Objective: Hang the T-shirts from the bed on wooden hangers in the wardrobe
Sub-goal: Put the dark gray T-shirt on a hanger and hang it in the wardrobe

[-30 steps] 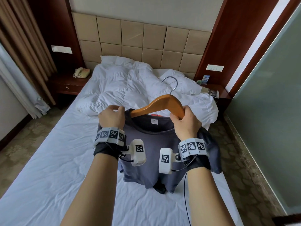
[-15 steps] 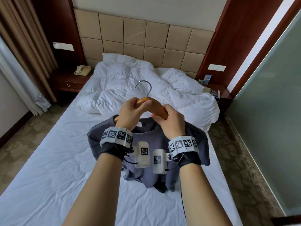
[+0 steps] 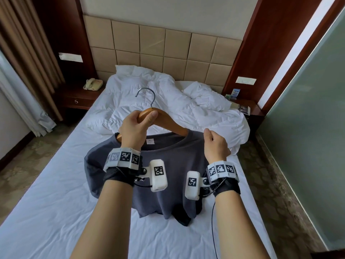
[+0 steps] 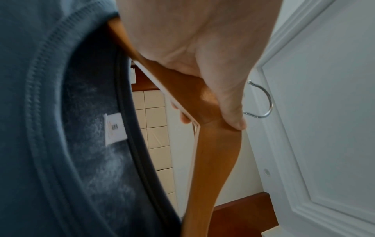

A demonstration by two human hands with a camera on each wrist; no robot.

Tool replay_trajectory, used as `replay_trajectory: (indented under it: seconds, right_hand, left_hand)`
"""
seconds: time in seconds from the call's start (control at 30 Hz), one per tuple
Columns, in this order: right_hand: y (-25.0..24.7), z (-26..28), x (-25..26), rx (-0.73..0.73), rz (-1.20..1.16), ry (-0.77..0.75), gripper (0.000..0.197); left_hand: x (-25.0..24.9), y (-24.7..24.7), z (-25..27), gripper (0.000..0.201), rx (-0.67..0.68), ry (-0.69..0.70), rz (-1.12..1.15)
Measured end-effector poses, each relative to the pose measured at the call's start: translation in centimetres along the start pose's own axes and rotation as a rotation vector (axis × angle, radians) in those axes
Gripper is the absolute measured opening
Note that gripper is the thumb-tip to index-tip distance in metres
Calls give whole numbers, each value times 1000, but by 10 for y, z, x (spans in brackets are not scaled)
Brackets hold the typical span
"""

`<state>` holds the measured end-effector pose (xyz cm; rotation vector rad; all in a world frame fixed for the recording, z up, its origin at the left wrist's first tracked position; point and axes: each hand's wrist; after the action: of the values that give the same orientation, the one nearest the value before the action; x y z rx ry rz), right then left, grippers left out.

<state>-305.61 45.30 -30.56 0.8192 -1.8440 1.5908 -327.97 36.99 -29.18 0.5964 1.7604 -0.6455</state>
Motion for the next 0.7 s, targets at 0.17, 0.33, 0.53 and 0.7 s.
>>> replay_trajectory:
  seconds: [0.17, 0.33, 0.53, 0.7]
  right_hand:
    - [9, -7, -24, -208, -318, 66, 41]
    - [15, -12, -38, -54, -532, 320, 29]
    - [7, -18, -55, -155, -515, 519, 38]
    - [2, -20, -53, -266, -261, 261, 31]
  left_hand:
    - [2, 1, -2, 60, 22, -3, 48]
    - [2, 3, -5, 61, 3, -17, 32]
    - [8, 8, -4, 64, 21, -37, 53]
    - [5, 16, -1, 58, 78, -57, 72]
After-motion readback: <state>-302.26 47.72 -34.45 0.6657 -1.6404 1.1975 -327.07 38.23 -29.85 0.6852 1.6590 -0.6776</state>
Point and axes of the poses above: each hand's wrist, its own z-axis away from the middle knuckle, its own y-axis out of the palm, x = y × z
